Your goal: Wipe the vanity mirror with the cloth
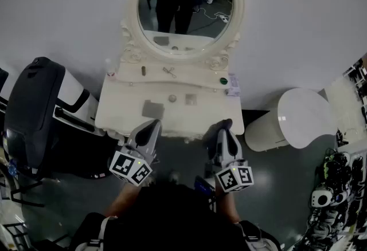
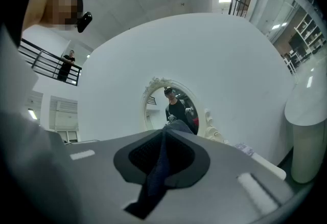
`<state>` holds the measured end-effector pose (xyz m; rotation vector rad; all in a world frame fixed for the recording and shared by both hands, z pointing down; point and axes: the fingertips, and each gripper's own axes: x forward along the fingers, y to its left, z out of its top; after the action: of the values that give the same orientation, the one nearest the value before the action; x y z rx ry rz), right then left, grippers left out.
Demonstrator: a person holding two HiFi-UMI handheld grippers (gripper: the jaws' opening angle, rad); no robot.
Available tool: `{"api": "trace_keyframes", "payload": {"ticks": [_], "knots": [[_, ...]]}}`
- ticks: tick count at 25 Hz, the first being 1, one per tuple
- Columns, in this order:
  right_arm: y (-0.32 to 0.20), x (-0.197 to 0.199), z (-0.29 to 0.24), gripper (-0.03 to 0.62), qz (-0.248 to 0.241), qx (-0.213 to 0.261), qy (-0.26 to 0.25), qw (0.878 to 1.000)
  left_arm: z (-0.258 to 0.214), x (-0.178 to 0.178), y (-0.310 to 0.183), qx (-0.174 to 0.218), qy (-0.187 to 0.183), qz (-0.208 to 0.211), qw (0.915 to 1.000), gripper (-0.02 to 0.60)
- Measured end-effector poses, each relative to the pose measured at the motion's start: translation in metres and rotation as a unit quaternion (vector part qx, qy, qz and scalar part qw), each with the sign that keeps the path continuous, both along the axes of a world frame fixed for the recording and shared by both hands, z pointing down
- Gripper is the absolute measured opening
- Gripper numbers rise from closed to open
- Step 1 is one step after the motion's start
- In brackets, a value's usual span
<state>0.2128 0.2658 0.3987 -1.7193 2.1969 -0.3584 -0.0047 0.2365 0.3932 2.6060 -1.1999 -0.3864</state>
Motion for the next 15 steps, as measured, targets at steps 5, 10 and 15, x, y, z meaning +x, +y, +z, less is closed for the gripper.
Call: {"api": "trace_keyframes", "payload": {"ticks": [5, 10, 15], "knots": [[-0.003, 0.000, -0.004, 0.026, -0.002, 0.001, -0.002, 1.000, -0.002, 0.004, -0.002, 0.002, -0.002, 0.003, 1.0000, -0.002], [-0.005, 0.003, 0.000, 0.026, -0.006, 0.001, -0.003, 1.000, 0.001, 0.008, -0.004, 0.000, -0.004, 0.002, 1.0000, -0.002], [-0.007, 0.012, -0.001, 0.026, -0.004, -0.001, -0.022, 1.000, 0.002, 0.016, -0.007, -0.002, -0.006, 0.000, 1.0000, -0.002]]}}
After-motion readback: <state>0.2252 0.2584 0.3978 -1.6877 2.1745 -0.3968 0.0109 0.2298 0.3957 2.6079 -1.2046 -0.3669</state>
